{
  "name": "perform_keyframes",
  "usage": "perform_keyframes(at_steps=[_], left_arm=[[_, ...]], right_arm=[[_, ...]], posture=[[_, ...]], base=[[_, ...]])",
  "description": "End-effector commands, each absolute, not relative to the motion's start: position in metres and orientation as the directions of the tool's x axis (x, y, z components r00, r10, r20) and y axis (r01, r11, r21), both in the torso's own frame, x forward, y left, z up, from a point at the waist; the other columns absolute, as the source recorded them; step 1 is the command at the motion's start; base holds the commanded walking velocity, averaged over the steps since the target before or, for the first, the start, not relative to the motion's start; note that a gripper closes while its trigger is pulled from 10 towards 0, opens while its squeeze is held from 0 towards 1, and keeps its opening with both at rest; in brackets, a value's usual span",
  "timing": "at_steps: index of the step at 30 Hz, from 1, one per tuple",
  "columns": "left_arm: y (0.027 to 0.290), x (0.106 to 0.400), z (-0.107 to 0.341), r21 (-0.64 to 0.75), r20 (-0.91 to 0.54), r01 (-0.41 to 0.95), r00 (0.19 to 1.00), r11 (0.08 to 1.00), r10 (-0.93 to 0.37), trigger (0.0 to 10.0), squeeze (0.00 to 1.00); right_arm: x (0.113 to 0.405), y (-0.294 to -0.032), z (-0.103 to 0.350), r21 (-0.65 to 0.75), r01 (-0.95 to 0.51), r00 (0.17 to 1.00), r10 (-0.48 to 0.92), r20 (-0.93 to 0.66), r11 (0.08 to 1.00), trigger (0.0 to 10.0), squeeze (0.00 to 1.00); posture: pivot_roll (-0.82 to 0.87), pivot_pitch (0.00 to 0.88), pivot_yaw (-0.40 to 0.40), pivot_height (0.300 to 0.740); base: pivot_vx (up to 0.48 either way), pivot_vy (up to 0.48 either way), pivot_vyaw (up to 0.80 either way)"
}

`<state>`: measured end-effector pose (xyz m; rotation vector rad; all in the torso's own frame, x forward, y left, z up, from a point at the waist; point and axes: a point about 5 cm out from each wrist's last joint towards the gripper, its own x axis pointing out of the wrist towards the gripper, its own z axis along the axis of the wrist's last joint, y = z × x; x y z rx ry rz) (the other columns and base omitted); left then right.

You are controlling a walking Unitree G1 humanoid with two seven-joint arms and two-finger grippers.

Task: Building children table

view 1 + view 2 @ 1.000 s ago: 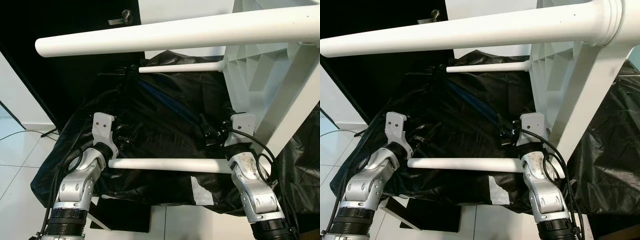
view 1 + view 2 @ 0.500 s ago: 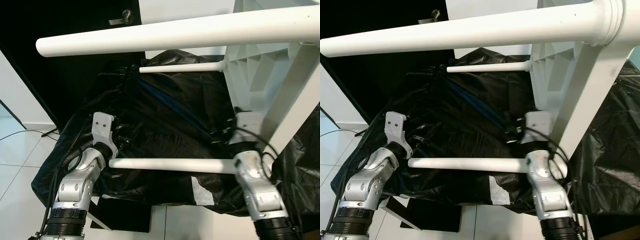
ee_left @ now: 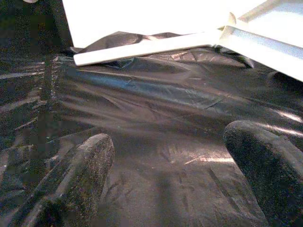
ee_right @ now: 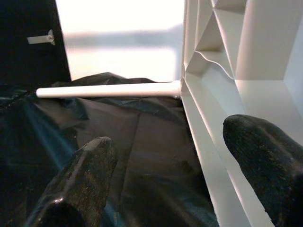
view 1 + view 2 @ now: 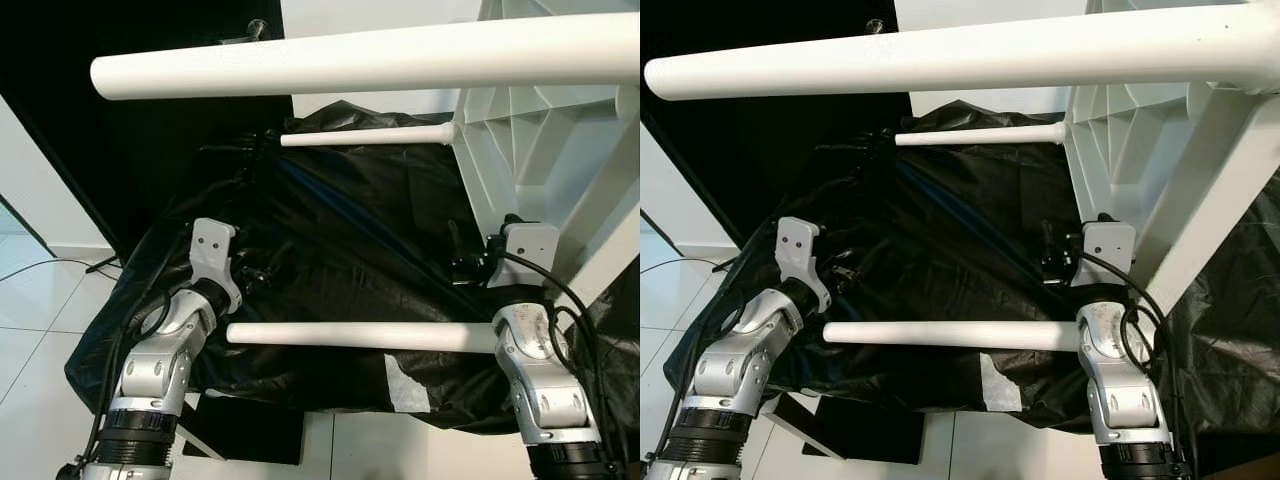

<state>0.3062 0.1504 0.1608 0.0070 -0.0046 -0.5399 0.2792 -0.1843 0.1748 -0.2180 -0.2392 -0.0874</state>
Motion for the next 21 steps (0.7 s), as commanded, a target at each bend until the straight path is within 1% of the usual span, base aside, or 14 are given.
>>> perform_keyframes(at_steps=[1, 4, 7, 15, 21], left_arm=[[0.149, 0.306, 0.156, 0.012, -0.03, 0.537, 0.843, 0.843, -0.537, 10.0, 0.0], [0.15, 0.305, 0.156, 0.01, -0.03, 0.537, 0.844, 0.844, -0.536, 10.0, 0.0], [0.15, 0.304, 0.154, 0.007, -0.032, 0.535, 0.845, 0.845, -0.534, 10.0, 0.0], [0.148, 0.304, 0.154, 0.002, -0.032, 0.54, 0.841, 0.842, -0.54, 10.0, 0.0], [0.148, 0.304, 0.153, 0.002, -0.034, 0.537, 0.843, 0.843, -0.537, 10.0, 0.0]], right_arm=[[0.279, -0.187, 0.18, -0.217, 0.105, 0.966, -0.047, 0.254, 0.97, 10.0, 0.0], [0.279, -0.189, 0.181, -0.228, 0.104, 0.966, -0.044, 0.254, 0.968, 10.0, 0.0], [0.276, -0.2, 0.182, -0.258, 0.101, 0.969, -0.036, 0.244, 0.961, 10.0, 0.0], [0.275, -0.21, 0.184, -0.289, 0.078, 0.974, -0.011, 0.228, 0.954, 10.0, 0.0], [0.269, -0.219, 0.178, -0.305, 0.051, 0.983, 0.006, 0.185, 0.951, 10.0, 0.0]], posture=[[-0.07, 0.0, 0.053, 0.74], [-0.07, 0.0, 0.051, 0.74], [-0.08, 0.0, 0.05, 0.74], [-0.08, 0.0, 0.048, 0.74], [-0.08, 0.0, 0.046, 0.74]], base=[[0.0, 0.0, 0.0], [0.0, 0.0, 0.0], [0.0, 0.0, 0.0], [0.0, 0.0, 0.0], [0.0, 0.0, 0.0]])
